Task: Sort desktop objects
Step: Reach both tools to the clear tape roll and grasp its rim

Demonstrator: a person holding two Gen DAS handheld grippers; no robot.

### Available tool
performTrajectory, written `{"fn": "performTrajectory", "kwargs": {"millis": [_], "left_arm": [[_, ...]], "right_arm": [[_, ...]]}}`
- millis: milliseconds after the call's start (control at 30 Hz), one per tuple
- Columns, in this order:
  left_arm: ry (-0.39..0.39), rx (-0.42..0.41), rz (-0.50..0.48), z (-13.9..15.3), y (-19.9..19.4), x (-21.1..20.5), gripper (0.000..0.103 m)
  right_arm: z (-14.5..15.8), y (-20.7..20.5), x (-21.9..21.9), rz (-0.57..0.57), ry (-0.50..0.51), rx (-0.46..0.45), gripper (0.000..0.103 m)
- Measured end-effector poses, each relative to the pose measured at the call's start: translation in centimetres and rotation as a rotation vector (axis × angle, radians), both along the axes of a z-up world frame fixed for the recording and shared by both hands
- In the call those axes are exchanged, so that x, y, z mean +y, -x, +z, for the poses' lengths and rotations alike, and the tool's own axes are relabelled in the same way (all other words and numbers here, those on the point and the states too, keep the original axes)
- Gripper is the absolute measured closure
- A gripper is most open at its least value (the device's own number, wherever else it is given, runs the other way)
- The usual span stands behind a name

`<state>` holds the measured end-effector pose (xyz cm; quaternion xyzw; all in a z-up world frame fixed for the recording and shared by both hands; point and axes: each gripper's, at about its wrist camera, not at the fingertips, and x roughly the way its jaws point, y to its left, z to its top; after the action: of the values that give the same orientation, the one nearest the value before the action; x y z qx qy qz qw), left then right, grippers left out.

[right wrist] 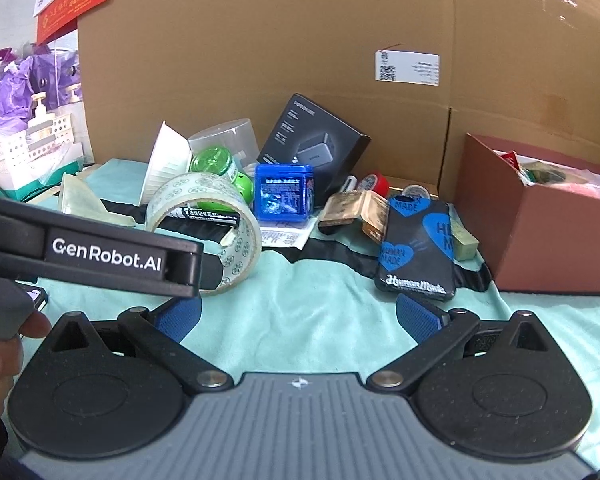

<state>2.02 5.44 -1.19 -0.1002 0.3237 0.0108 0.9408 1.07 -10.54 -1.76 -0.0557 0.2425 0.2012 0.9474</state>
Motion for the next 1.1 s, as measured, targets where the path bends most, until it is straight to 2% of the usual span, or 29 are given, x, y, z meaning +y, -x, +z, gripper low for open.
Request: {"fn": "performTrajectory", "kwargs": {"millis": [67, 133, 267, 300, 333, 367, 400, 533, 567, 633, 700, 833, 900, 967, 1000, 1100], "left_arm": [[0.002, -0.002, 0.006, 0.0, -0.3, 0.5, 0.010], [0.000, -0.011, 0.008, 0.1, -0.6, 0.9, 0.016], [0.007, 0.004, 0.039, 0.0, -1.7, 2.4, 0.038], [0.016, 0.011, 0.046, -0.1, -2.1, 2.8, 0.040], [0.031, 0.015, 0.053, -0.2, -2.4, 3.3, 0.042], [0.044, 0.017, 0.055, -0.2, -2.6, 3.7, 0.049], [0.048, 0.016, 0.050, -0.1, -2.9, 4.0, 0.056], [0.050, 0.012, 0.034, 0.3, -4.0, 4.5, 0.062], [0.051, 0.011, 0.032, 0.4, -4.3, 4.5, 0.067], [0.049, 0.010, 0.036, 0.5, -4.8, 4.7, 0.067], [0.047, 0.014, 0.050, 0.5, -5.5, 4.9, 0.066], [0.064, 0.056, 0.093, -0.4, -7.1, 5.8, 0.060], [0.109, 0.085, 0.079, -1.1, -7.4, 6.3, 0.065], [0.153, 0.090, 0.043, -1.2, -7.2, 6.5, 0.078], [0.143, 0.094, 0.043, -1.0, -7.1, 6.3, 0.078], [0.124, 0.088, 0.019, -0.4, -6.3, 5.4, 0.078]], "right_arm": [[0.0, -0.5, 0.4, 0.008, 0.012, -0.001, 0.002], [0.0, -1.0, 0.9, 0.026, 0.025, -0.007, 0.003], [0.0, -2.4, 2.1, 0.037, 0.046, -0.028, 0.006], [0.1, -2.8, 2.3, 0.037, 0.049, -0.031, 0.007], [0.1, -3.1, 2.5, 0.039, 0.052, -0.031, 0.014], [0.0, -3.5, 2.8, 0.043, 0.055, -0.031, 0.018], [0.0, -4.0, 3.0, 0.049, 0.058, -0.028, 0.027], [-0.2, -5.7, 4.0, 0.095, 0.035, 0.010, 0.059], [-0.2, -6.1, 4.3, 0.109, 0.027, 0.019, 0.063], [-0.3, -6.6, 4.9, 0.129, 0.020, 0.015, 0.072], [-0.3, -7.1, 5.3, 0.136, 0.015, 0.004, 0.076], [-0.3, -8.3, 5.7, 0.140, 0.000, 0.005, 0.077], [-0.5, -8.8, 5.8, 0.138, -0.005, 0.013, 0.079], [-0.7, -9.2, 5.7, 0.154, -0.026, 0.030, 0.087], [-0.8, -9.2, 5.5, 0.170, -0.042, 0.039, 0.092], [-0.5, -8.7, 5.3, 0.189, -0.038, 0.039, 0.092]]}}
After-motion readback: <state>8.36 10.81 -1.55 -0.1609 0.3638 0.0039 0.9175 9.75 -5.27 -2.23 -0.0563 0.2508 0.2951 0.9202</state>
